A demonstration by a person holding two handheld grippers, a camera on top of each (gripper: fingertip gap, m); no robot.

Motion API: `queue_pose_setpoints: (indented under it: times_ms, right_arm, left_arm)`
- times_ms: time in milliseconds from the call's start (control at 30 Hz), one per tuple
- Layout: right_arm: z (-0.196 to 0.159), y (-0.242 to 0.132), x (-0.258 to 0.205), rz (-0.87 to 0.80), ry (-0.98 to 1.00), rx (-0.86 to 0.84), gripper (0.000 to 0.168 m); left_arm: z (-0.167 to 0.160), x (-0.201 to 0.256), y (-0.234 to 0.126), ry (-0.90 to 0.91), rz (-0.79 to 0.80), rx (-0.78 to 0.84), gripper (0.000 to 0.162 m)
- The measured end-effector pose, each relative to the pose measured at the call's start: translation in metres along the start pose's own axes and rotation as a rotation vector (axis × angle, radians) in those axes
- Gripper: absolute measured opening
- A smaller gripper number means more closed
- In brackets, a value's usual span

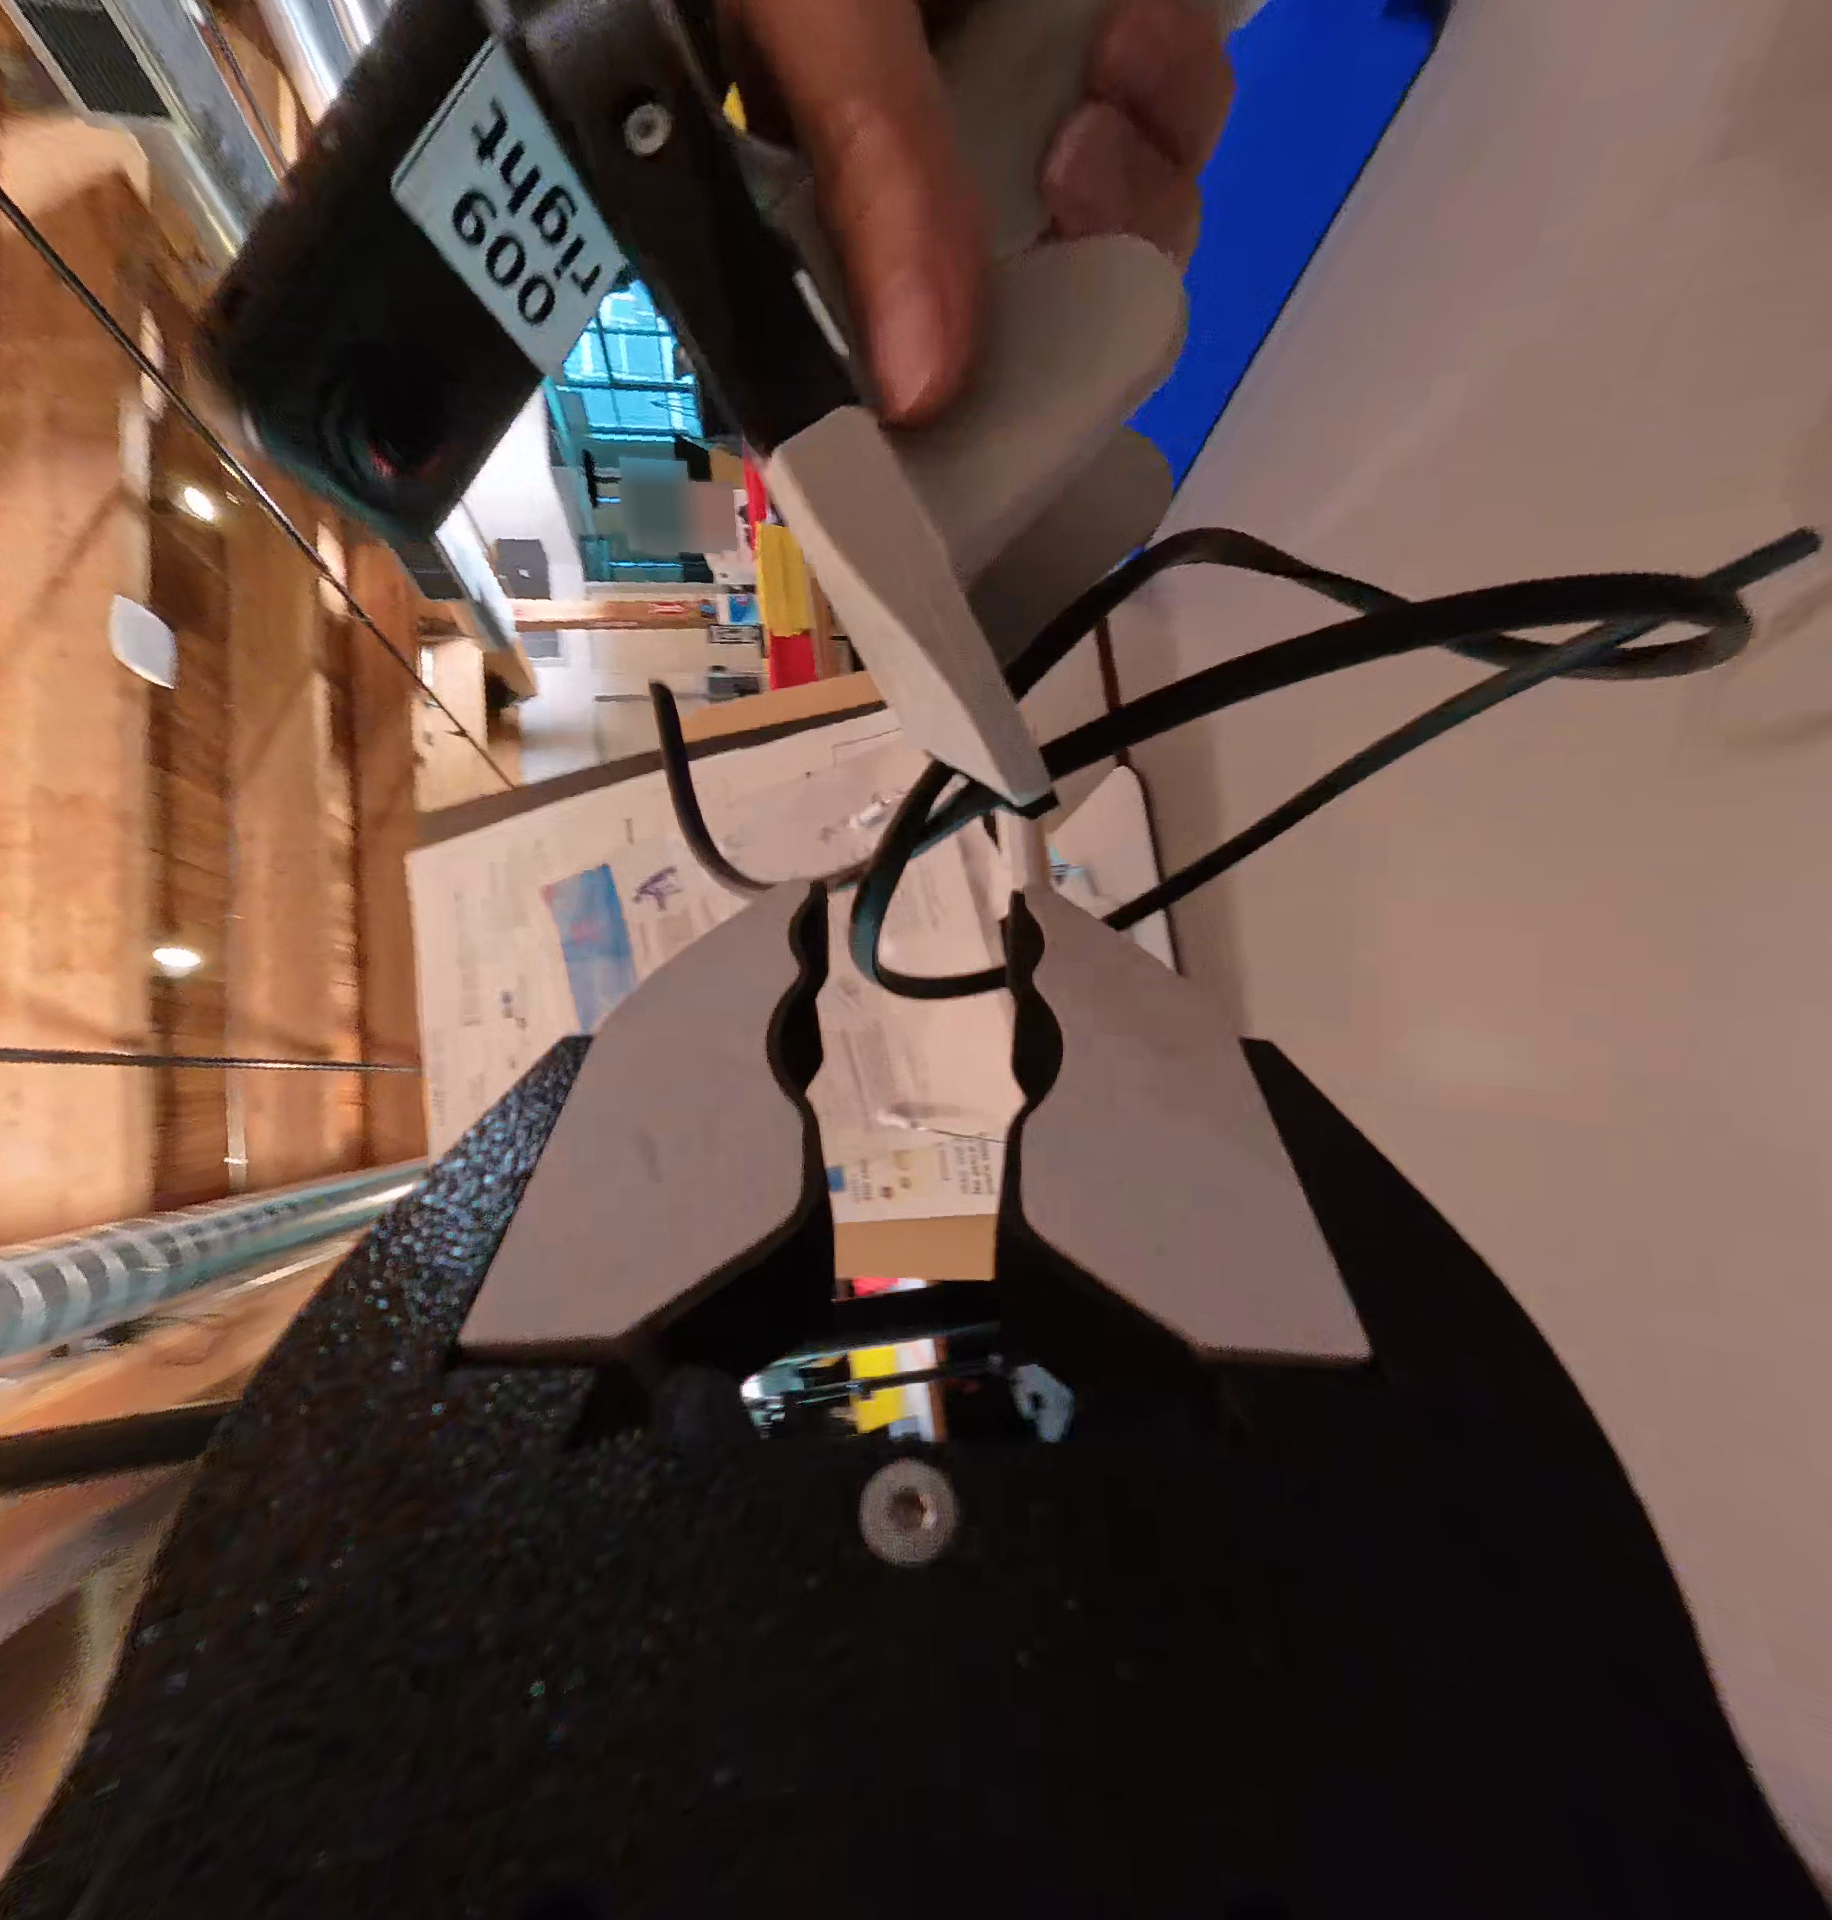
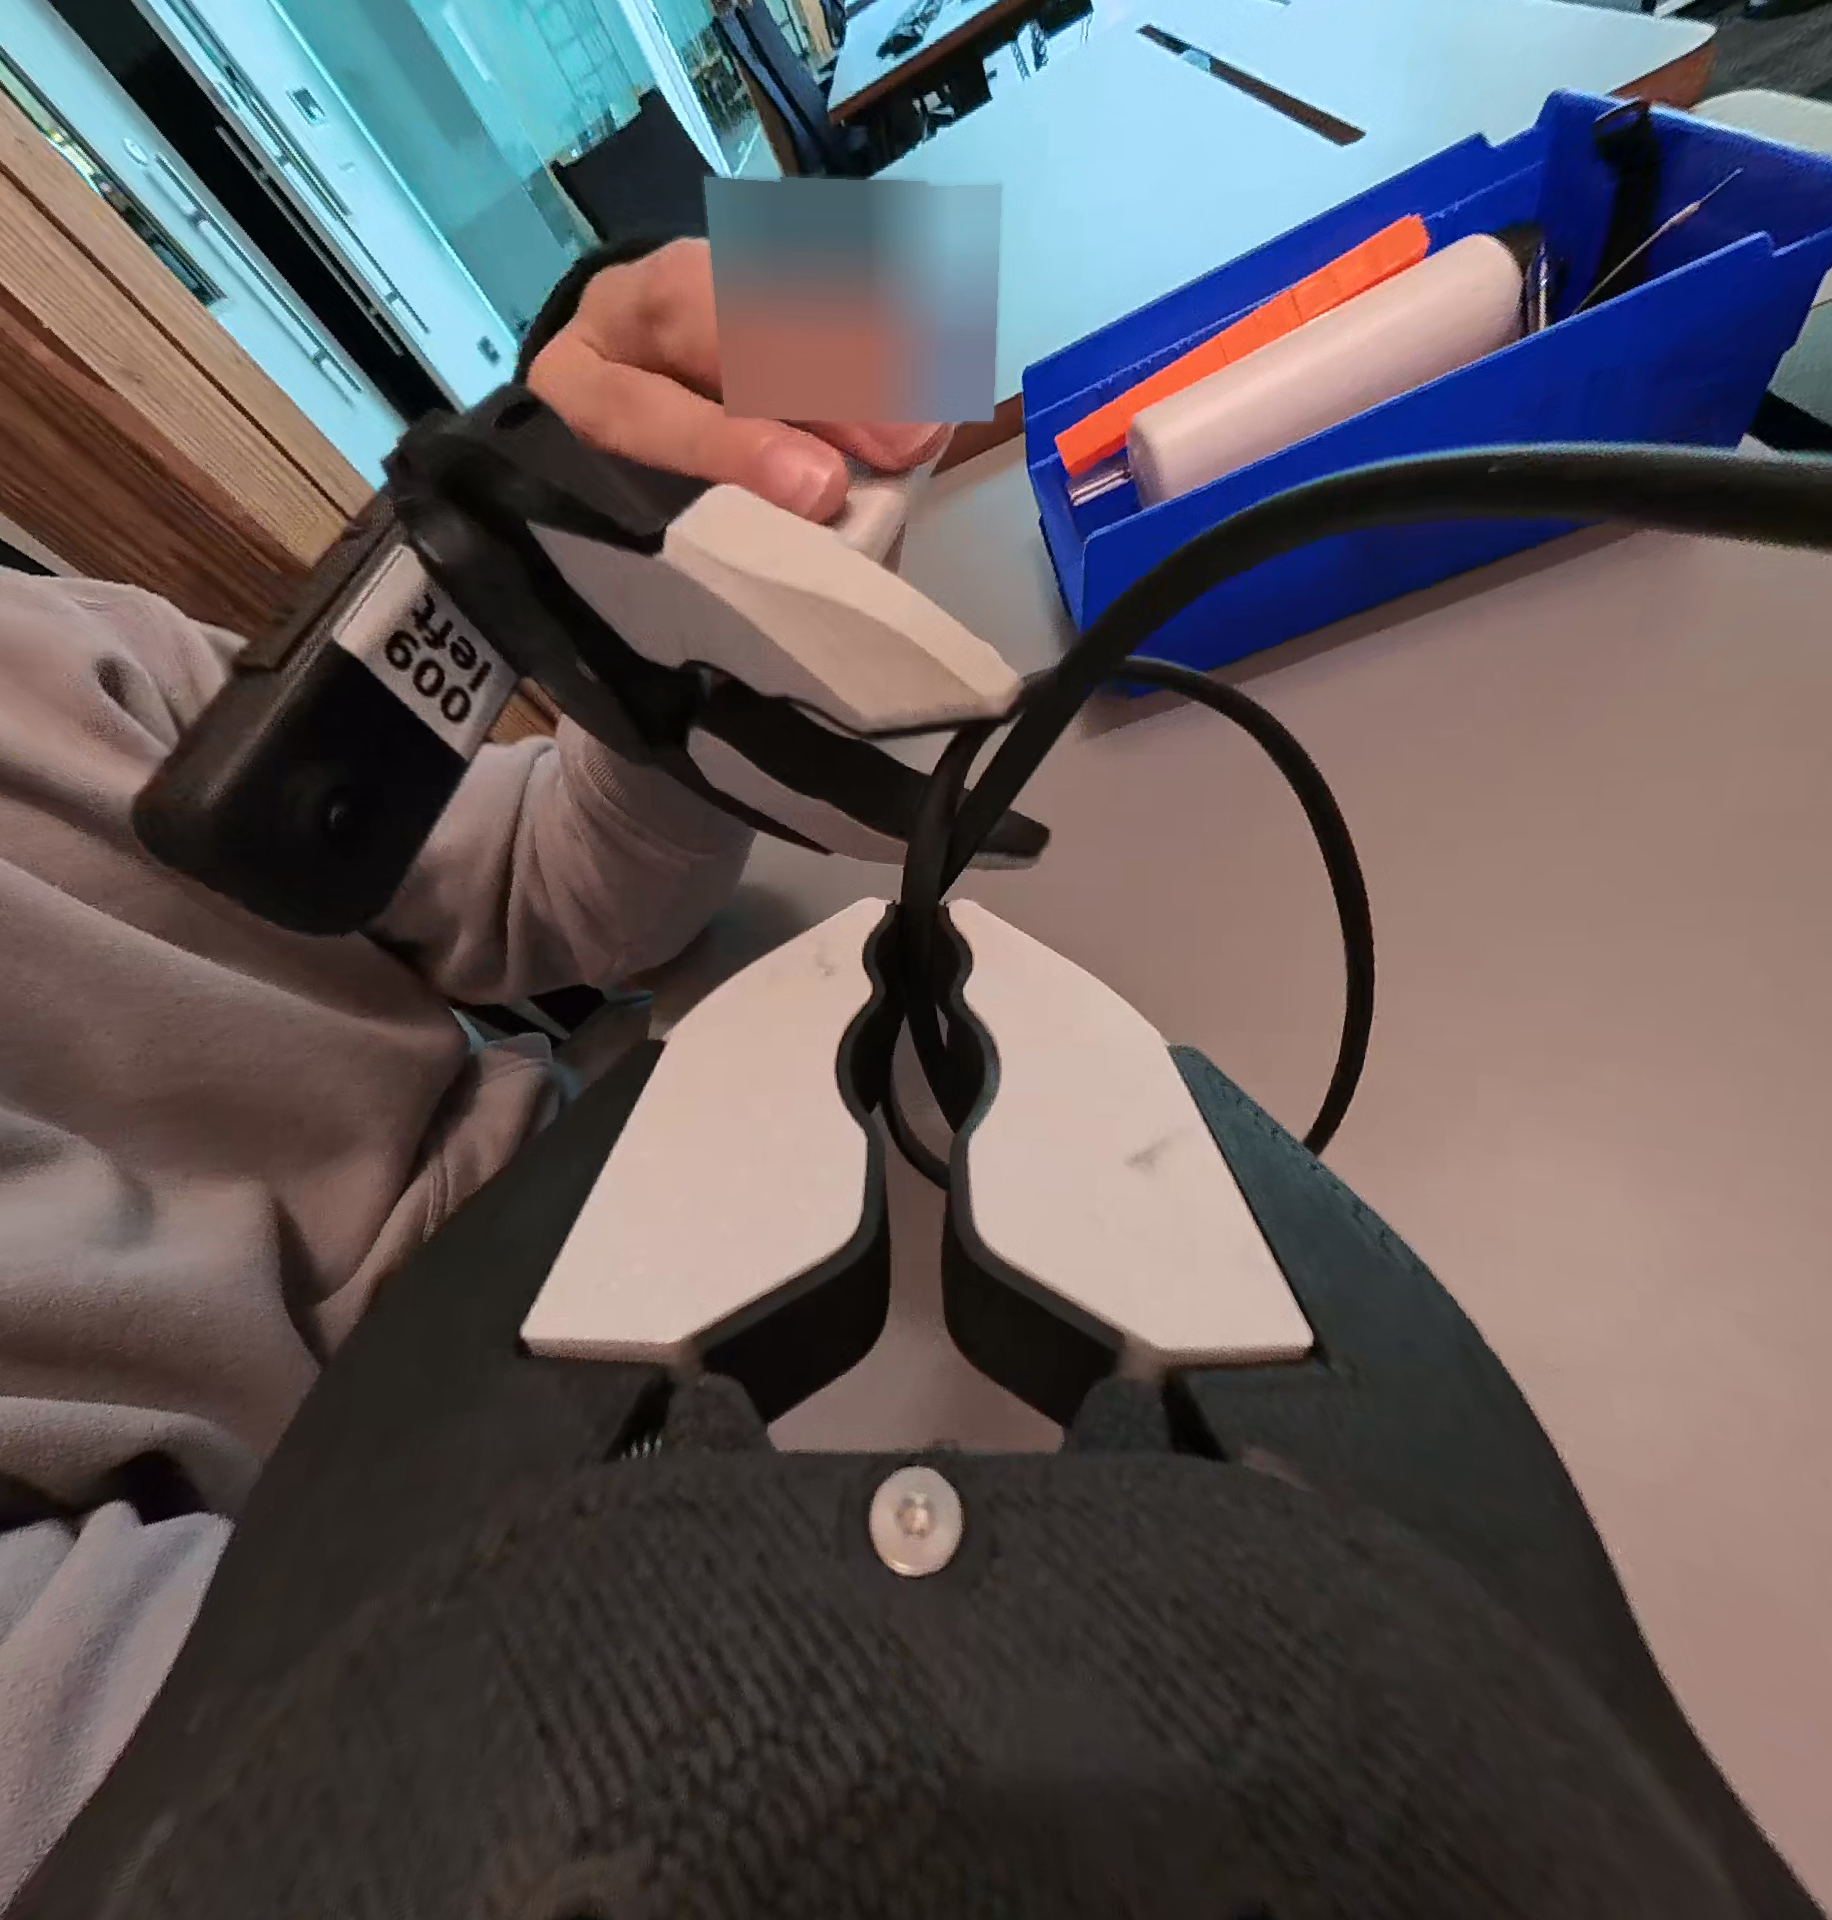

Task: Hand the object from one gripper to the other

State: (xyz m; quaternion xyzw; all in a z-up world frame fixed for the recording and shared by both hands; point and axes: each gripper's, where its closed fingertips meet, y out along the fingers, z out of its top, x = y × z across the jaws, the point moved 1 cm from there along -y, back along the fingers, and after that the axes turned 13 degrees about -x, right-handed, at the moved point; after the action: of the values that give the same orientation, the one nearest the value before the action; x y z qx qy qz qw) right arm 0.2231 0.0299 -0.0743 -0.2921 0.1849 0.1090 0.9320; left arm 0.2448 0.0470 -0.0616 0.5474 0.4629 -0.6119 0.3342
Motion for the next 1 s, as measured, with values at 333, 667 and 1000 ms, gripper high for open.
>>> queue_pose_setpoints:
  times_ms: [333, 667, 1000]
  right_arm:
    - [-0.009, -0.003, 0.003, -0.029, -0.009, -0.034, 0.006]
    - [0.047, -0.055, 0.012, -0.651, -0.417, 0.268, 0.060]
    - [0.033, -0.082, 0.031, -0.564, -0.037, 0.347, 0.052]
  left_arm:
    - [0.016, 0.009, 0.012, 0.119, 0.053, 0.017, 0.006]
    - [-0.037, -0.014, 0.026, -0.751, -0.219, -0.025, 0.005]
    - [-0.052, -0.007, 0.021, -1.617, -0.830, 0.236, 0.005]
